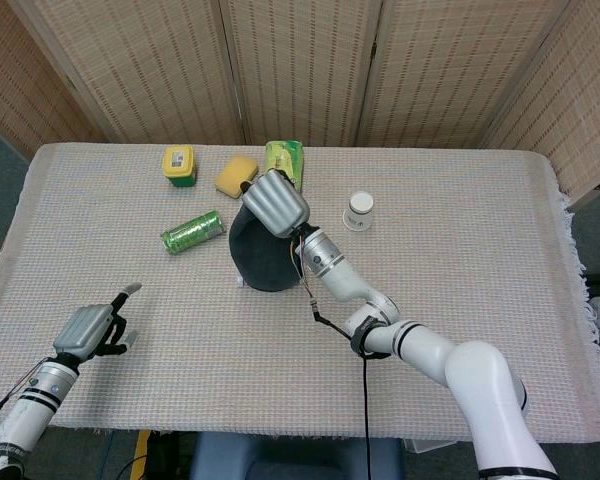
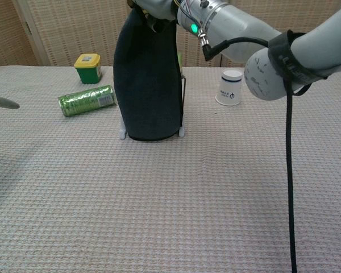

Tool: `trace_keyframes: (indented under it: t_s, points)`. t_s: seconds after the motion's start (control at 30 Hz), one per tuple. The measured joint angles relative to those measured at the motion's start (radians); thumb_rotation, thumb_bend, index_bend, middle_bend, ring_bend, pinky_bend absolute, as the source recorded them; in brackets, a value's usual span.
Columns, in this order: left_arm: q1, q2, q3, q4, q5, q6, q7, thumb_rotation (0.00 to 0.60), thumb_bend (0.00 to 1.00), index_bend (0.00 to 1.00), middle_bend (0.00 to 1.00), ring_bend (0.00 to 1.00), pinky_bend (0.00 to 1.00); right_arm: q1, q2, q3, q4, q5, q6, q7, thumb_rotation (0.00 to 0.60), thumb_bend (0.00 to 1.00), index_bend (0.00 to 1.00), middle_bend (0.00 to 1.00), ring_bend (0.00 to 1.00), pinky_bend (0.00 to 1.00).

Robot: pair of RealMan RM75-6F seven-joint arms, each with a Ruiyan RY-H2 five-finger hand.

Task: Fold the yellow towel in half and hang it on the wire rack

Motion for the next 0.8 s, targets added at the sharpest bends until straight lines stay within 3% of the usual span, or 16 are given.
trace_keyframes:
  t_s: [0.33,0.43,0.53,0.63,0.8]
  points:
    - [0.009,0.001,0.003,0.010,-0.013,-0.005,-0.001,0.600,0.47,0.04,0.84,0.82,0.93,0.084,-0.112,0.008,0.247,0.031,-0.061,0.091,0.600,0.60,0.56,0.96,1.00,0.98]
    - [0.008,-0.002,0.002,0.017,-0.018,-0.011,-0.001,0.600,0.47,0.04,0.84,0.82,0.93,0.102,-0.140,0.010,0.302,0.043,-0.082,0.117,0.600,0.58,0.40,0.96,1.00,0.98]
    - [0.008,-0.004,-0.001,0.020,-0.020,-0.012,0.000,0.600,0.47,0.04,0.84,0.82,0.93,0.117,-0.165,0.016,0.343,0.061,-0.104,0.132,0.600,0.55,0.16,0.95,1.00,0.98]
    - [0.007,-0.006,-0.003,0.022,-0.021,-0.014,0.001,0.600,0.47,0.04,0.84,0.82,0.93,0.127,-0.180,0.025,0.366,0.082,-0.118,0.142,0.600,0.54,0.02,0.94,1.00,0.98]
    - [0.005,-0.010,-0.005,0.021,-0.023,-0.016,0.007,0.600,0.47,0.04,0.84,0.82,0.93,0.123,-0.177,0.025,0.371,0.092,-0.117,0.156,0.600,0.54,0.00,0.93,1.00,0.98]
